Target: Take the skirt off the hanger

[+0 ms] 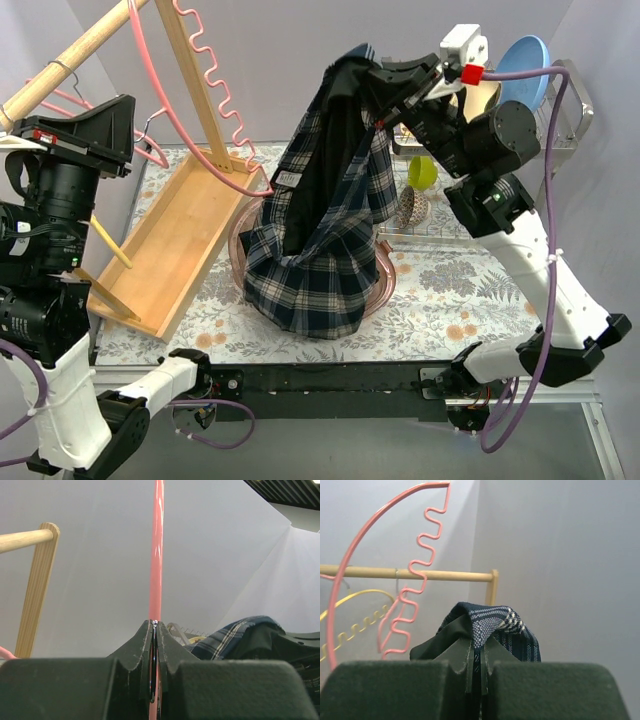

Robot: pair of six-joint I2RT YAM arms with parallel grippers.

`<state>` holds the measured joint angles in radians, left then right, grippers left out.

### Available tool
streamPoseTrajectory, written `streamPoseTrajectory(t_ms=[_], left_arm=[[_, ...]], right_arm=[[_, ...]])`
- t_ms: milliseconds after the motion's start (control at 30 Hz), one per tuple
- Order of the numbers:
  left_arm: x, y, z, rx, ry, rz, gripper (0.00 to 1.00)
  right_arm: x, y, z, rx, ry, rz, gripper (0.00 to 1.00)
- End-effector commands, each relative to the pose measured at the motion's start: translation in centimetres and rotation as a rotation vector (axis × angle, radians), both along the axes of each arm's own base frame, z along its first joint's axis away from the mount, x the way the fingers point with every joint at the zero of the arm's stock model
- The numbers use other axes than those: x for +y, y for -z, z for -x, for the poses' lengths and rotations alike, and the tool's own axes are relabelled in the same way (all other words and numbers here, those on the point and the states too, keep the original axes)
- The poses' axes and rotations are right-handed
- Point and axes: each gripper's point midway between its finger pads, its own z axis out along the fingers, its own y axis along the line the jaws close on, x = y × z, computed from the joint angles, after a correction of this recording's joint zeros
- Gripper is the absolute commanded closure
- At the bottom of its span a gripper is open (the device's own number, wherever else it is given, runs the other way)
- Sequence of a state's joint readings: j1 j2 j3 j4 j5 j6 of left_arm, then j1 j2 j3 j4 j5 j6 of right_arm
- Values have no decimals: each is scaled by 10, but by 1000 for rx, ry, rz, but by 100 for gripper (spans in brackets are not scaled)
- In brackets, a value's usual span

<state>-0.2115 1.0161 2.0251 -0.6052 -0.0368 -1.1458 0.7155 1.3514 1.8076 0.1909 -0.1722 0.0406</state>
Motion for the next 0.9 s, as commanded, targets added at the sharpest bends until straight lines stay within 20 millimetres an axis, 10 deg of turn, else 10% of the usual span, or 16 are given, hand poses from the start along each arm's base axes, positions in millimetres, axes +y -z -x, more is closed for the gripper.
streamPoseTrajectory(t_ms=[0,233,333,367,467,633,867], left_arm=[[4,4,-11,-2,-37,-12,100],[4,10,-18,5,-51,-26,100],[9,11,-19,5,-78,-27,100],[11,10,-18,-1,-88,-26,100],[17,11,-21,3,-128,-27,100],[25,10,-21,1,-168,-14,100],[20,12,-29,10,-154,-27,100]], right_arm=[[-35,-72,-6,-228,216,-131,99],[-39,-107,5,-279,192,-187,99],[-25,-70,16,-209,89,-174,99],[-1,-21,2,-119,46,-113,99],[13,11,32,-43,-63,-126,99],[50,147,51,265,-196,-52,99],[89,326,27,690,-195,84,99]])
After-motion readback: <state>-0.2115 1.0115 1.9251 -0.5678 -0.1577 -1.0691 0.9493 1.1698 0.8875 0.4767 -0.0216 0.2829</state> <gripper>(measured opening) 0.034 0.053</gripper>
